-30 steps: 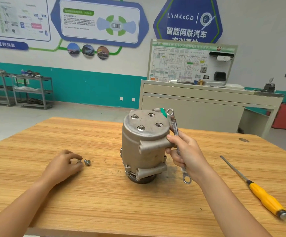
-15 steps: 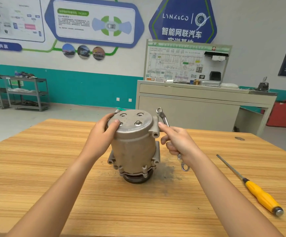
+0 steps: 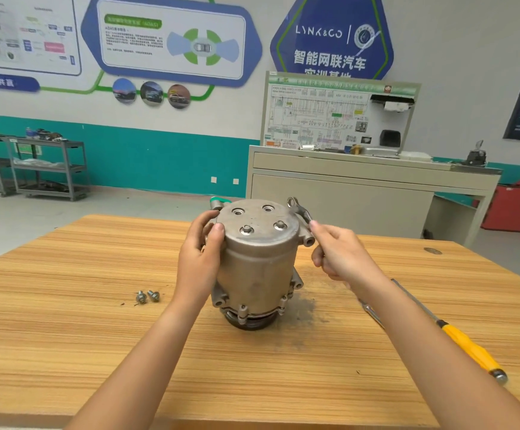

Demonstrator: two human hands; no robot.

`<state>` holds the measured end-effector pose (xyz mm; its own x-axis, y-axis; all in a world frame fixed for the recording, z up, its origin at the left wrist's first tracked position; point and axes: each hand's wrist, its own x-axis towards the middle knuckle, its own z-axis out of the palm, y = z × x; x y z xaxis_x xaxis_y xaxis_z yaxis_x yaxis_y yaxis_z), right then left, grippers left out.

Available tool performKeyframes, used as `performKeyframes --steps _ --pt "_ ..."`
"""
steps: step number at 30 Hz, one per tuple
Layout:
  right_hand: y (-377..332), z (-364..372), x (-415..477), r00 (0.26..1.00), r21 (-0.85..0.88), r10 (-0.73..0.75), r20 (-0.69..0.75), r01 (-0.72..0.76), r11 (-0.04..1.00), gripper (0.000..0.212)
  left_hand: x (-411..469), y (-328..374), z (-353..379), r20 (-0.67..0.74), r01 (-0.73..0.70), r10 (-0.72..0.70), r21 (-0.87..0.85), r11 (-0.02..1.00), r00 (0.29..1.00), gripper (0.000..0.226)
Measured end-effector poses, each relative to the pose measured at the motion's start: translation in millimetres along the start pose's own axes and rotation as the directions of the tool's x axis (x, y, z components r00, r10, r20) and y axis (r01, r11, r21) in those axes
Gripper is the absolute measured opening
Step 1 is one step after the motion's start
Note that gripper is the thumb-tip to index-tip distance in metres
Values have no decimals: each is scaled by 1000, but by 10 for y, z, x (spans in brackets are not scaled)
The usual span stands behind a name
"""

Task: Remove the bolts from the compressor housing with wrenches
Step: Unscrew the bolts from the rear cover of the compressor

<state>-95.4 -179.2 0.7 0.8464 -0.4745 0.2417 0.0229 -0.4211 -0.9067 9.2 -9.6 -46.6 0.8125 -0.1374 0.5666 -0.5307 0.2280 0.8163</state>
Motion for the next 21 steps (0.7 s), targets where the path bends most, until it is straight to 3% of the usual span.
performKeyframes --steps 4,8,14,21 --pt "-99 -181 -213 952 -420 -297 -74 240 875 32 -82 -5 127 -25 -51 51 12 999 998 23" --pt "-204 -305 -407 917 -749 -399 -13 256 611 32 -100 -28 190 -53 -56 56 7 998 997 23" --pt "-357 -225 -392 909 -873 -415 33 229 431 32 -136 -42 224 -105 -45 43 -20 999 994 34" --pt "-426 -100 -380 897 -986 -425 125 159 46 29 -171 -14 329 -128 -44 43 -5 999 991 32"
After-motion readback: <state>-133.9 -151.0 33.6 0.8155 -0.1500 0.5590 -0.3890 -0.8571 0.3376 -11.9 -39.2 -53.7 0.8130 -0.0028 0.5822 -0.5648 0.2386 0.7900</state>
